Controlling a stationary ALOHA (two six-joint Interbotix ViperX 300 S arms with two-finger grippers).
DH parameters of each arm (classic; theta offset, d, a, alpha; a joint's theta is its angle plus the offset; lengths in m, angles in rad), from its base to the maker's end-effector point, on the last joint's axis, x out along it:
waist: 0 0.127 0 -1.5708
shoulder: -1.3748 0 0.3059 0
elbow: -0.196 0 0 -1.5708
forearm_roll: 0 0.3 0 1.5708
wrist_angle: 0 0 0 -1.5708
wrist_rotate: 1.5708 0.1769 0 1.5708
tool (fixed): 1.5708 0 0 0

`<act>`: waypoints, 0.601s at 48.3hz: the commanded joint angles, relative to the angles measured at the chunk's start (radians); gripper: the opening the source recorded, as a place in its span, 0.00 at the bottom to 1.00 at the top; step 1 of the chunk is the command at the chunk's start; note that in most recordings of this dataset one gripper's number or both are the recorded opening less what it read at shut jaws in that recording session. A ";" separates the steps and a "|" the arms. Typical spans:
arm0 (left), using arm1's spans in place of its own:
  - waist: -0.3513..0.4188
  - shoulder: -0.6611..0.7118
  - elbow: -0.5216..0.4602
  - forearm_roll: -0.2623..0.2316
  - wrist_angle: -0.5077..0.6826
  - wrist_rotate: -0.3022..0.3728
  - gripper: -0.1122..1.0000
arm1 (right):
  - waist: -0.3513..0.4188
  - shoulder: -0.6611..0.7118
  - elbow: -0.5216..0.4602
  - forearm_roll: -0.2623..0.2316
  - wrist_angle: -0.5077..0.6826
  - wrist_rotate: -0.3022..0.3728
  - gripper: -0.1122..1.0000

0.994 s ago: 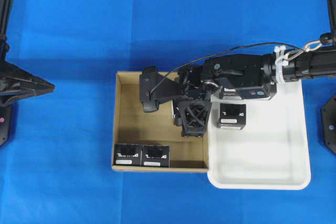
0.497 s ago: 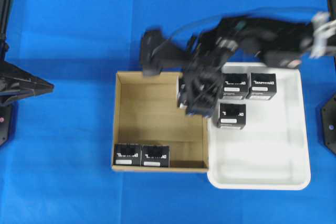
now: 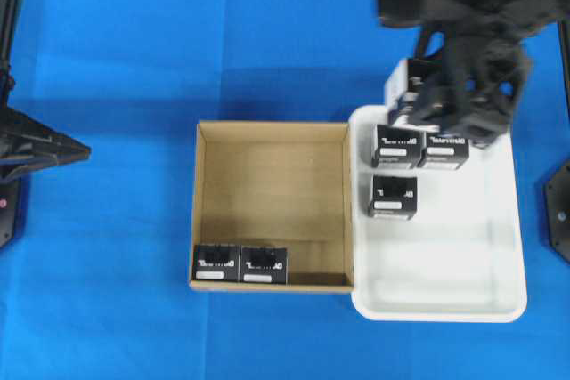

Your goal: Pick the box from inside the cardboard box.

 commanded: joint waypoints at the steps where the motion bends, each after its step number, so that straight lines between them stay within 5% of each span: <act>1: -0.002 0.005 -0.028 0.003 -0.005 0.002 0.04 | 0.002 -0.049 0.015 -0.009 0.011 0.000 0.65; 13: -0.002 0.009 -0.028 0.003 -0.005 0.002 0.04 | 0.008 -0.147 0.258 -0.003 -0.018 0.005 0.65; 29: -0.002 0.000 -0.035 0.003 -0.005 0.012 0.04 | 0.066 -0.184 0.575 -0.002 -0.285 -0.005 0.65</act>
